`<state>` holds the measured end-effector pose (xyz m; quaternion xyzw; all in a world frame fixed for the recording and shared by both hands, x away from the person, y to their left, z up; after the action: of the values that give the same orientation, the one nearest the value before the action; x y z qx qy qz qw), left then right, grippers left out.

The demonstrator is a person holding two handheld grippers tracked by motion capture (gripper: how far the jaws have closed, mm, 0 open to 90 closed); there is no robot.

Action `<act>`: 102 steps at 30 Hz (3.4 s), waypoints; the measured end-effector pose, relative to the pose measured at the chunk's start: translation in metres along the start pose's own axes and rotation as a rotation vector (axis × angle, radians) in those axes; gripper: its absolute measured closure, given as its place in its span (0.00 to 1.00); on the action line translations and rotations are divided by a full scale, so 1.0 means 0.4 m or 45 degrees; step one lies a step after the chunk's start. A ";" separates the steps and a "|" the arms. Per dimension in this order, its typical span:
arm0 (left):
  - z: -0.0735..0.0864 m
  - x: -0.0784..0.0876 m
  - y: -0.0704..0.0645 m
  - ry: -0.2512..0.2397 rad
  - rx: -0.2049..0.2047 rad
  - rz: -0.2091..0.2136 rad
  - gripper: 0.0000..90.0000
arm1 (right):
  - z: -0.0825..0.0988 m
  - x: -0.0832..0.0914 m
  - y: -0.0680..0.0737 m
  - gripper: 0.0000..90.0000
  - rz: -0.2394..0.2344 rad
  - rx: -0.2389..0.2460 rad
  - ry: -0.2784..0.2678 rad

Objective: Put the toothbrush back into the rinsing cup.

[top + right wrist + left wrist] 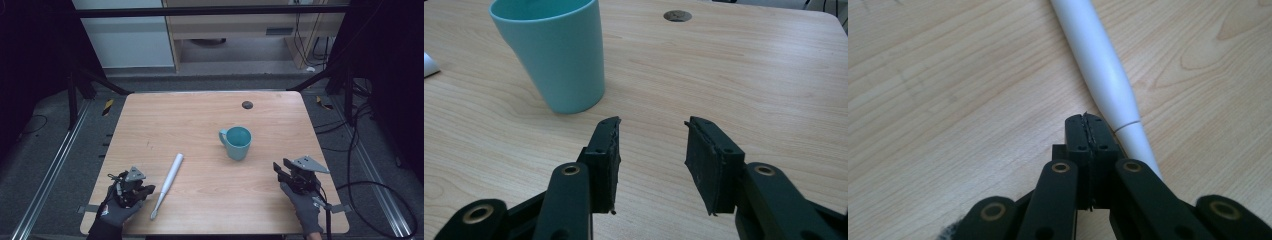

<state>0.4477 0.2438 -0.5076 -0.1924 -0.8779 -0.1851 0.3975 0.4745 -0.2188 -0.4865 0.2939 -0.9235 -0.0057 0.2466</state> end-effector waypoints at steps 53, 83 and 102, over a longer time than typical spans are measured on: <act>-0.048 -0.047 -0.127 -0.040 -0.110 0.141 1.00 | 0.012 -0.015 -0.006 0.56 0.000 0.003 0.035; -0.213 -0.155 0.091 -0.092 0.085 -0.079 1.00 | 0.015 -0.023 -0.007 0.56 0.003 0.002 0.042; -0.189 -0.176 0.087 -0.032 0.053 -0.083 1.00 | 0.015 -0.025 -0.008 0.55 0.013 0.025 0.049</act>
<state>0.5547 0.2241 -0.5092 -0.1575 -0.8923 -0.1772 0.3843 0.4804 -0.2168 -0.4967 0.2917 -0.9201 0.0103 0.2613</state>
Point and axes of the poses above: each handheld gripper's, and its own axes: x roughly backward along the jaws, z roughly out of its underside, y roughly to its left, the point moved 5 cm from there along -x, roughly forward along the jaws, and after that the axes turned 15 degrees about -z, right-handed, at the moved point
